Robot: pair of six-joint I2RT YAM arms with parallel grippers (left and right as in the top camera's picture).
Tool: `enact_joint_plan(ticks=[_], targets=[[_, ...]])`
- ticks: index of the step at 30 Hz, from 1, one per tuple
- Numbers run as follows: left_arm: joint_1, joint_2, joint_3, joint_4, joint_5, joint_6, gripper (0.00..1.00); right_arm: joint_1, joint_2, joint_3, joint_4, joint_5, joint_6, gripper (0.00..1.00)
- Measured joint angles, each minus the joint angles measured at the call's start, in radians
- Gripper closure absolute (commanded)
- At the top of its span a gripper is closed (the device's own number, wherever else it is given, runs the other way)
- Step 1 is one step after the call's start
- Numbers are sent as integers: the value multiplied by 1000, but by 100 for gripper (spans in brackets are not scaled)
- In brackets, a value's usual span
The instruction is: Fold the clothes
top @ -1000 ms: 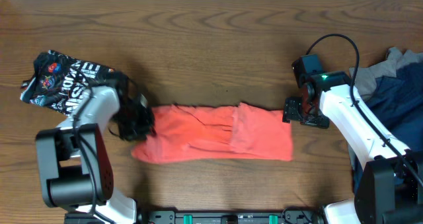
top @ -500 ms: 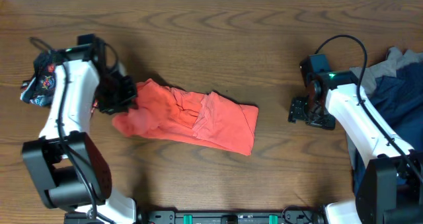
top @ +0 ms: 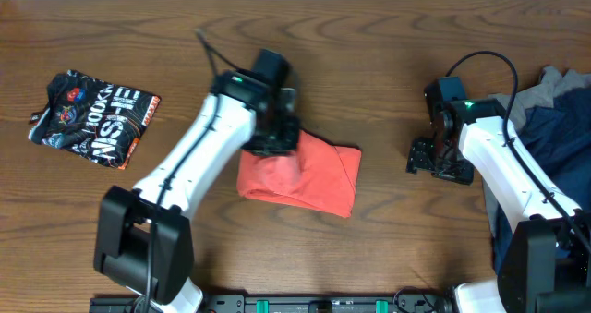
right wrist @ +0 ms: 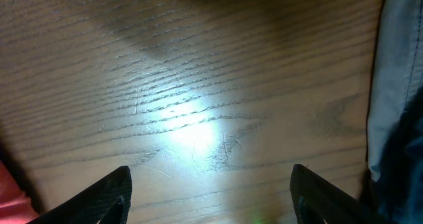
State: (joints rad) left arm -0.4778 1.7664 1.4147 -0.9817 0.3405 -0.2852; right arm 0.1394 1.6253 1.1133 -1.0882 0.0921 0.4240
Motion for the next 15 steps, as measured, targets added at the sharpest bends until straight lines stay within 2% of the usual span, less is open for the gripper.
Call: enact_joint_plan(ticks=[7, 15], targets=[[-122, 5, 0, 31, 0, -45, 88, 0, 0, 0, -3, 2, -10, 23], [-161, 13, 0, 31, 0, -60, 84, 0, 0, 0, -3, 3, -14, 21]])
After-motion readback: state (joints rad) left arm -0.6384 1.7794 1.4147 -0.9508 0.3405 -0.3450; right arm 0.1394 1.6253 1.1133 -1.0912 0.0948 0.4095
